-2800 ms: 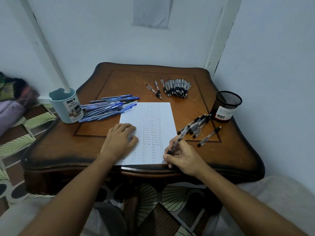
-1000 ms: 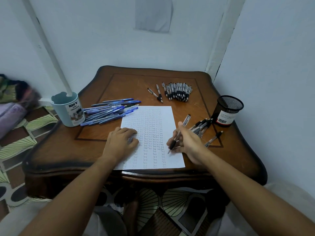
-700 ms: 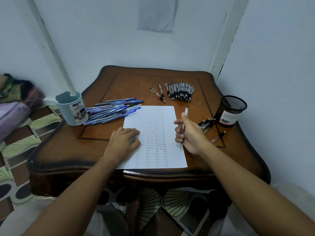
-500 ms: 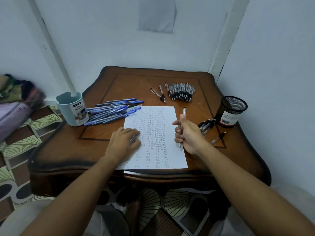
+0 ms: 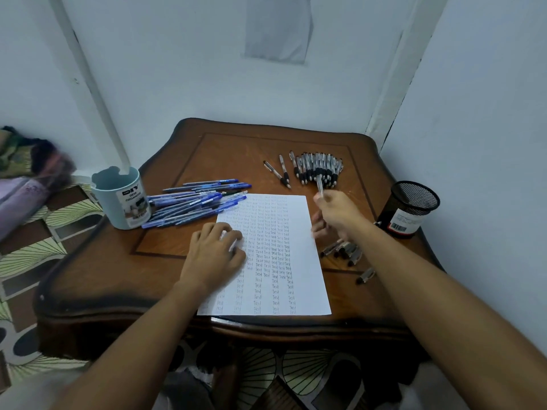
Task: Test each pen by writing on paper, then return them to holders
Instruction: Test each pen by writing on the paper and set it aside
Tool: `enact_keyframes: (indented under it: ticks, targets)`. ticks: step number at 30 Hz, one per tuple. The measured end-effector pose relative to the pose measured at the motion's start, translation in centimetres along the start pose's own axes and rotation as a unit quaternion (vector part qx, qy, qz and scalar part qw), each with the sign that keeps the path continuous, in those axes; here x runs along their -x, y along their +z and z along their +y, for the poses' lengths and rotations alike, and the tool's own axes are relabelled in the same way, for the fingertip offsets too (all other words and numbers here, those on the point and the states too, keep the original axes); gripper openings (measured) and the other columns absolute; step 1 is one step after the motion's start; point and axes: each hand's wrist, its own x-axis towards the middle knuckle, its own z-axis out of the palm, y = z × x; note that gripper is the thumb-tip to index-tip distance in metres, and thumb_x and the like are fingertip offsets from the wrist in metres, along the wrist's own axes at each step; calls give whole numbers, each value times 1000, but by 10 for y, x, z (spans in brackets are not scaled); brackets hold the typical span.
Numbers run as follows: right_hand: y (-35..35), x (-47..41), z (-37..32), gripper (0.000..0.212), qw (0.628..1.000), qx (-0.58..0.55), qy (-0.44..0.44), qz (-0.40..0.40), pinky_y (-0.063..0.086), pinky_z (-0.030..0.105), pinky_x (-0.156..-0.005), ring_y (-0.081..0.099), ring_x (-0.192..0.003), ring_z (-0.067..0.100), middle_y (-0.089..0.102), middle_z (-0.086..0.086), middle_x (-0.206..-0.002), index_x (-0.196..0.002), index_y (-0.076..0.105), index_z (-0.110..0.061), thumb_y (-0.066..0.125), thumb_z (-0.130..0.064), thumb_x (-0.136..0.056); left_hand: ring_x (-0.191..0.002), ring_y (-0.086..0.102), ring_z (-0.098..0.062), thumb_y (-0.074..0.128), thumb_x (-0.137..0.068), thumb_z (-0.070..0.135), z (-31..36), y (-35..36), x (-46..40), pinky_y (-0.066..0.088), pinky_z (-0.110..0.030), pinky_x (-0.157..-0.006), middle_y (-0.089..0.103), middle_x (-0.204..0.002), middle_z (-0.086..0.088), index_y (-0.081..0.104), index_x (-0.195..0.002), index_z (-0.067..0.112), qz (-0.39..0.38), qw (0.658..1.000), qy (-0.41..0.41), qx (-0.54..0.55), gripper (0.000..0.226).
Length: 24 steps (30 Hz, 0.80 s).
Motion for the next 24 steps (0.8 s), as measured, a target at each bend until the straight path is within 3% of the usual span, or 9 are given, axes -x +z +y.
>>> enact_keyframes:
  ticks: [3,7,9,11,14,16,18,21,24]
  targets:
    - [0,-29,-10,18,995,92,-2,43,40,28,-54,49,-66,18,56,9,-84,-113,54,-12,42,-24,-108,-113,41,-12,44,-87,41,1,-1,-2,23,-30,-90,56,-117,11,64,-113,30,2,1000,-18,4,34]
    - [4,-66,-25,19,999,24,39,20,41,28,-63,45,-68,17,49,12,-90,-95,56,-1,42,-8,-105,-111,39,-11,44,-87,41,2,0,-1,20,-29,-89,56,-112,15,64,-112,31,7,1000,-21,18,33]
    - [12,-80,-30,18,999,4,32,27,58,29,-76,58,-75,18,56,13,-98,-116,56,-1,43,-5,-105,-110,38,-10,45,-88,42,1,-1,-2,20,-29,-89,55,-110,16,64,-112,31,7,1000,-19,23,33]
    - [22,-89,-33,31,999,8,23,42,61,34,-81,69,-85,22,61,14,-101,-132,52,-3,50,-1,-101,-110,39,-11,45,-88,42,1,-1,-3,22,-30,-89,56,-109,14,64,-113,30,6,999,-18,26,33]
    - [35,-101,-30,33,993,82,-12,90,59,30,-72,72,-92,24,65,13,-111,-122,51,-13,63,-1,-94,-109,40,-12,44,-88,43,0,0,-5,24,-32,-90,56,-107,14,65,-113,30,0,999,-21,28,35]
    - [41,-107,-25,21,986,124,-33,110,56,26,-58,74,-74,21,64,12,-109,-115,48,-16,56,-4,-100,-108,41,-12,44,-87,42,0,0,-5,25,-32,-89,56,-104,15,65,-111,30,6,999,-22,31,34]
    - [47,-114,-20,14,971,190,-54,135,56,32,-52,72,-67,25,64,14,-103,-115,49,-13,54,-10,-102,-106,42,-12,45,-87,41,0,0,-5,26,-32,-89,56,-102,15,66,-109,30,11,999,-24,34,33]
    - [53,-121,-17,16,955,235,-79,162,61,46,-73,70,-81,32,64,17,-106,-111,53,-12,59,-22,-100,-106,41,-11,45,-86,42,-1,1,-5,26,-32,-90,55,-101,16,65,-108,31,9,999,-27,33,32]
    - [54,-122,-20,23,968,203,-73,131,60,47,-81,70,-90,33,64,16,-112,-118,57,-12,62,-22,-99,-107,41,-12,44,-86,43,-3,1,-5,26,-33,-90,55,-102,16,65,-110,31,4,999,-27,31,34]
